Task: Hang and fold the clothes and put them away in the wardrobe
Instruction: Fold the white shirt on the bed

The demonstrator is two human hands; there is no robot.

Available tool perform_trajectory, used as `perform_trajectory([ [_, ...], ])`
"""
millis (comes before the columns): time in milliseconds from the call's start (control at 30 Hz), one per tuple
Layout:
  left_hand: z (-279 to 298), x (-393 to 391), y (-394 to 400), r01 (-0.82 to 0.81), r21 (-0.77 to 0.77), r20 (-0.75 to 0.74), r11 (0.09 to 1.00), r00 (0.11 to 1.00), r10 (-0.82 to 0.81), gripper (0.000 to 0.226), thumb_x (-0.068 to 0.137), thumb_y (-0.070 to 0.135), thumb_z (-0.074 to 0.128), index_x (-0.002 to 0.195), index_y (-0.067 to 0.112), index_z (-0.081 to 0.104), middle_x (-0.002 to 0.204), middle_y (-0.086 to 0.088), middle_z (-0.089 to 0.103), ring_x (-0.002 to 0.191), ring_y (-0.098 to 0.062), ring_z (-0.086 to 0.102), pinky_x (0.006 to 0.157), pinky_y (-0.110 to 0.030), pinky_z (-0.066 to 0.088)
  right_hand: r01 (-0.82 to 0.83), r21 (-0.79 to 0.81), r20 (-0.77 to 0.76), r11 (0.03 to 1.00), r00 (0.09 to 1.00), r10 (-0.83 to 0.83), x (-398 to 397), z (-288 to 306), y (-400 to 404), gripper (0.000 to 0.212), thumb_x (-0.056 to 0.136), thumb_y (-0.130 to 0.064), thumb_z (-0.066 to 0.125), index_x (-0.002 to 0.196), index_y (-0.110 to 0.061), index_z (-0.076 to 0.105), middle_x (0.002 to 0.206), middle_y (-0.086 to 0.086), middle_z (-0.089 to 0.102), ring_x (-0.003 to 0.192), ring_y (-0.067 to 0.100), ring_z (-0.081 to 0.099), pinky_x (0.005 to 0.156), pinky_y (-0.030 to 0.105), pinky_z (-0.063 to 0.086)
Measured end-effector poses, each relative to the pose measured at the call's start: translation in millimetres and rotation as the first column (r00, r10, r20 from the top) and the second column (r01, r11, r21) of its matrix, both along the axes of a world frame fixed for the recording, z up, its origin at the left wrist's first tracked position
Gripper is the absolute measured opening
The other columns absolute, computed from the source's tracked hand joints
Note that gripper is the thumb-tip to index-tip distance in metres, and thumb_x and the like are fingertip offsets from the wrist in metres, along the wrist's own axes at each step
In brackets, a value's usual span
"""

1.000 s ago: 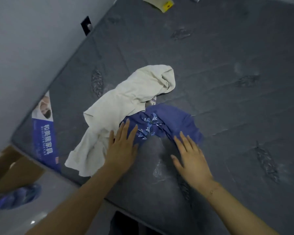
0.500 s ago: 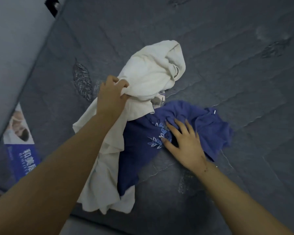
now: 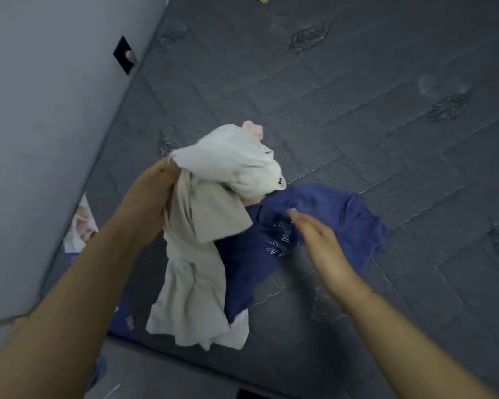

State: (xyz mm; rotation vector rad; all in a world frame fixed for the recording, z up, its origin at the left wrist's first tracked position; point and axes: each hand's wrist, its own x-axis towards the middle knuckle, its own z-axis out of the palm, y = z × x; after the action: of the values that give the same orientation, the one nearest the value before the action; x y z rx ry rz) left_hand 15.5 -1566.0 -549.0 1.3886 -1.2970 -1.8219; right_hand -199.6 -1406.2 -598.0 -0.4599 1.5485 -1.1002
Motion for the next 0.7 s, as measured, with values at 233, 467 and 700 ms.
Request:
perform_trajectory([
  [233, 33.6, -36.1, 117.9, 0.413, 0.031, 0.143, 0.910, 0.899, -0.413, 0.030, 0.097, 0.014, 0.054, 0.098, 0.036, 0.074, 0.104, 0.012, 0.073, 0.098, 0.000, 0.065, 0.084, -0.013, 0.049, 0.349, 0.120, 0.333, 0.929, 0.868, -0.369, -2.7, 40.4, 6.0, 0.042, 0.096, -0.042, 0.055, 0.126, -0.013, 0.063, 0.112, 0.001, 0.072, 0.100, 0.016, 0.070, 0.078, 0.025, 0.057],
  [467, 33.4, -88.1, 197.7, 0.472, -0.071, 0.103, 0.879, 0.880, -0.464, 0.015, 0.094, 0.018, 0.058, 0.087, 0.010, 0.069, 0.090, -0.003, 0.064, 0.085, -0.006, 0.059, 0.078, -0.019, 0.045, 0.571, -0.054, -0.105, 0.819, 0.812, -0.574, -49.9, 45.2, 108.6, 0.030, 0.099, -0.038, 0.052, 0.096, -0.016, 0.072, 0.094, -0.006, 0.075, 0.085, 0.005, 0.069, 0.072, 0.020, 0.056],
  [700, 9.2, -172.3, 295.5, 0.687, 0.001, 0.183, 0.726, 0.714, -0.676, 0.025, 0.097, 0.022, 0.058, 0.078, 0.007, 0.065, 0.078, 0.010, 0.059, 0.075, -0.004, 0.055, 0.076, -0.023, 0.044, 0.759, 0.036, 0.024, 0.650, 0.649, -0.760, -117.8, 38.3, 248.7, 0.032, 0.101, -0.027, 0.049, 0.119, -0.004, 0.062, 0.113, 0.006, 0.070, 0.107, 0.018, 0.065, 0.088, 0.027, 0.053],
])
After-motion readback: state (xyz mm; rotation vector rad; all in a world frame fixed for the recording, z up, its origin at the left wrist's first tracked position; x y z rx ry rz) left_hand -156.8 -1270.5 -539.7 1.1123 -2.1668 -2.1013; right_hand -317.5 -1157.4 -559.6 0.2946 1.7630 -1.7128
